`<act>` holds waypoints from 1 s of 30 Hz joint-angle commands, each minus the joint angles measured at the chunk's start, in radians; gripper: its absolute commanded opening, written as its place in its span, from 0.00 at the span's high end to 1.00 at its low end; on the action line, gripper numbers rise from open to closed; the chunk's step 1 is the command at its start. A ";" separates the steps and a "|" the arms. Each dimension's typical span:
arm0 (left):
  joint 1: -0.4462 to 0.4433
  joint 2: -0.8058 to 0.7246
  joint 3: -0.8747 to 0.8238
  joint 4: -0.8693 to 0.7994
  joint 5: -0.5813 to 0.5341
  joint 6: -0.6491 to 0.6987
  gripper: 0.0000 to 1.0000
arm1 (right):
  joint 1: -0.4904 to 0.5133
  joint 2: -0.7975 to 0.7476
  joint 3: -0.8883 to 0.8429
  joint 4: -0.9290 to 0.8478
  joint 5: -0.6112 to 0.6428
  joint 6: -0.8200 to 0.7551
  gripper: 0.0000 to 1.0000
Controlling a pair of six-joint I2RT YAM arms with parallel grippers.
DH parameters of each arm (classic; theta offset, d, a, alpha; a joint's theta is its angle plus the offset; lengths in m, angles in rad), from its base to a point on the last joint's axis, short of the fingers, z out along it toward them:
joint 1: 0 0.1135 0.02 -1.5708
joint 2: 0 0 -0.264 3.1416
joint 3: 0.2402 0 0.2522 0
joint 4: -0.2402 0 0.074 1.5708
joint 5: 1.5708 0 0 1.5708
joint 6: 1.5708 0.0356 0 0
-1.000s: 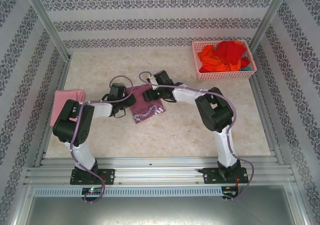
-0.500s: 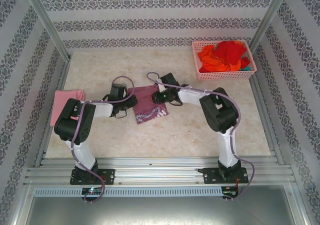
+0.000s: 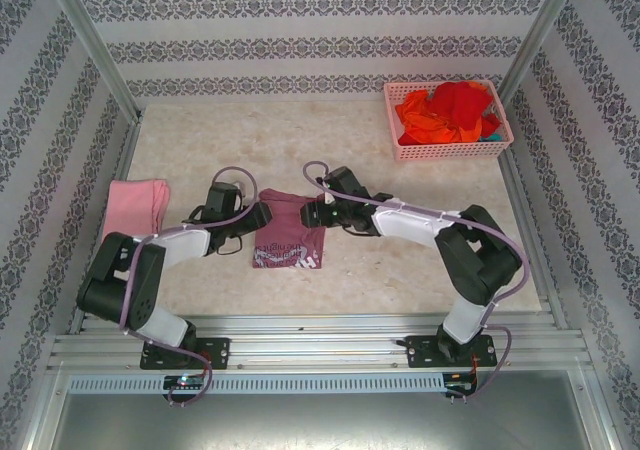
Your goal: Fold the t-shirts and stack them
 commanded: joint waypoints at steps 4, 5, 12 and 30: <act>0.004 -0.157 -0.015 -0.100 -0.103 0.039 0.25 | -0.001 0.024 0.170 -0.132 -0.051 -0.518 0.34; 0.011 -0.179 -0.031 -0.101 -0.105 0.031 0.23 | -0.001 0.045 0.199 -0.156 -0.071 -0.591 0.35; 0.038 -0.300 -0.113 -0.132 -0.086 -0.003 0.17 | -0.001 0.195 0.375 -0.353 -0.078 -0.797 0.33; -0.104 -0.326 -0.117 -0.153 -0.056 -0.169 0.44 | 0.067 0.179 0.228 -0.280 0.269 -0.804 0.11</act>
